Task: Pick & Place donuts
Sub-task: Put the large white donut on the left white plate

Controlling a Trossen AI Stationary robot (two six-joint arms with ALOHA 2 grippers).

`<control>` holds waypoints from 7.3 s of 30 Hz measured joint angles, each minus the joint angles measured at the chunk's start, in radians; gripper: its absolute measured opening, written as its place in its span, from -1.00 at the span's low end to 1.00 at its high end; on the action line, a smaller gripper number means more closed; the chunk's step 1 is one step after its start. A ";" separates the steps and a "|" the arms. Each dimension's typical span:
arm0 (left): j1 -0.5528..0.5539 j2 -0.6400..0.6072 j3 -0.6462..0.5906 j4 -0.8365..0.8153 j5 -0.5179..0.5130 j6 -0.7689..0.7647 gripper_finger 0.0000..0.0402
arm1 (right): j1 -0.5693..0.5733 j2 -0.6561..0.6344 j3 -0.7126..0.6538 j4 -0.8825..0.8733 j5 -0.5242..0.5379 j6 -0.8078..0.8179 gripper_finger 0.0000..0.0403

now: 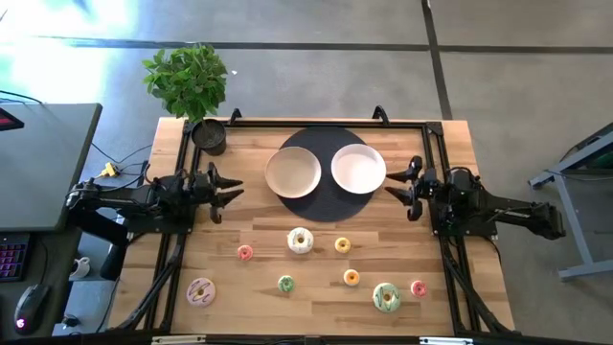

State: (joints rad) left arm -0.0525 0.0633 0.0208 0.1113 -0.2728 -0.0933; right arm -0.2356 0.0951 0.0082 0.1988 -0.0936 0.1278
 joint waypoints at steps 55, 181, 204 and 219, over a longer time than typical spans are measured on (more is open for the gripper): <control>-0.001 1.489 0.719 -0.031 0.270 -0.490 -0.39 | 0.000 0.003 0.000 0.116 0.061 -0.023 -0.07; 0.458 1.544 0.902 -0.291 0.134 -0.071 -0.49 | 0.001 0.018 0.026 0.114 -0.082 0.081 -0.07; 0.458 1.543 0.902 -0.260 0.075 -0.088 -0.49 | 0.000 0.032 0.028 0.113 -0.081 0.082 -0.07; 0.458 1.543 0.902 -0.248 0.086 -0.093 -0.49 | 0.000 0.032 0.028 0.113 -0.047 0.018 -0.07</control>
State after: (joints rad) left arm 0.4057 1.6062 0.9230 -0.1364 -0.1870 -0.1867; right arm -0.2352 0.1272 0.0364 0.3115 -0.1406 0.1461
